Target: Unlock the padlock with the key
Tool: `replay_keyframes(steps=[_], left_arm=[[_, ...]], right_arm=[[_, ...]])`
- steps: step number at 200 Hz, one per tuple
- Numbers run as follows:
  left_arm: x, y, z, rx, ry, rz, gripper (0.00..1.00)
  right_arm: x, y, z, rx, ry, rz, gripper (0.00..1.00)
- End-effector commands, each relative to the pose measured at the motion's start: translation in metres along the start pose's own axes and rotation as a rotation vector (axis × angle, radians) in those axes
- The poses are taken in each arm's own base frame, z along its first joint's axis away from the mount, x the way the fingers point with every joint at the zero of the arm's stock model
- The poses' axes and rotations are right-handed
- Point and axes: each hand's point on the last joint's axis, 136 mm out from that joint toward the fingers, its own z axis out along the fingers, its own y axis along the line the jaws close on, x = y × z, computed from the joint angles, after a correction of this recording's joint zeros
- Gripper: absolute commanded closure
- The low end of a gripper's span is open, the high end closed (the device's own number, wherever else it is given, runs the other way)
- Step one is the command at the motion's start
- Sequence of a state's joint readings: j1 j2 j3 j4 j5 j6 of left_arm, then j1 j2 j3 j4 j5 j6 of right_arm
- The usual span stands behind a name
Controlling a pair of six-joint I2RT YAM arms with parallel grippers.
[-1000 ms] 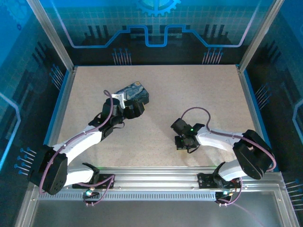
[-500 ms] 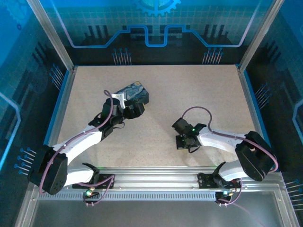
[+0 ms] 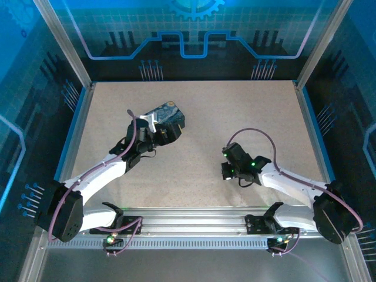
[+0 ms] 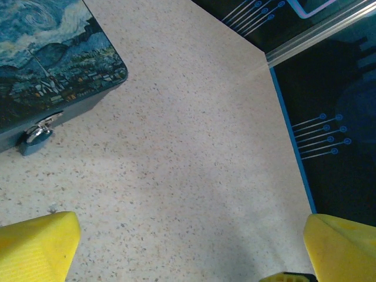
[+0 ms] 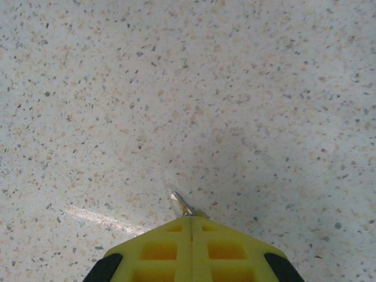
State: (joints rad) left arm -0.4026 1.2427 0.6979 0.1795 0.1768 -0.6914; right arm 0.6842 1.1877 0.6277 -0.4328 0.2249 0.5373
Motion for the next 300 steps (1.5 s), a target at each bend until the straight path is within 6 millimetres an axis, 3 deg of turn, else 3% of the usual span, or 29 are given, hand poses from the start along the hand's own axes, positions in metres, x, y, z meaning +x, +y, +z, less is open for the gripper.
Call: replay_keyframes(steps=[1, 13, 52, 99, 197, 300], left_arm=[[-0.003, -0.017, -0.006, 0.043, 0.012, -0.022, 0.01], [-0.002, -0.014, -0.006, 0.034, 0.01, -0.02, 0.01], [-0.001, -0.011, -0.005, 0.024, 0.012, -0.018, 0.01], [0.0, -0.01, -0.005, 0.018, 0.012, -0.011, 0.01], [0.0, -0.009, -0.005, 0.012, 0.014, -0.004, 0.01], [0.0, -0.008, -0.004, 0.01, 0.013, -0.001, 0.01]], right_arm=[[0.005, -0.005, 0.0, -0.015, 0.029, -0.015, 0.81], [0.01, -0.005, 0.002, -0.022, 0.064, -0.01, 0.73], [0.02, 0.001, 0.012, -0.037, 0.168, 0.001, 0.61], [0.023, 0.004, 0.024, -0.023, 0.213, 0.0, 0.57], [0.027, 0.008, 0.037, 0.016, 0.259, -0.019, 0.57], [0.042, -0.008, 0.033, 0.098, 0.31, -0.002, 0.68]])
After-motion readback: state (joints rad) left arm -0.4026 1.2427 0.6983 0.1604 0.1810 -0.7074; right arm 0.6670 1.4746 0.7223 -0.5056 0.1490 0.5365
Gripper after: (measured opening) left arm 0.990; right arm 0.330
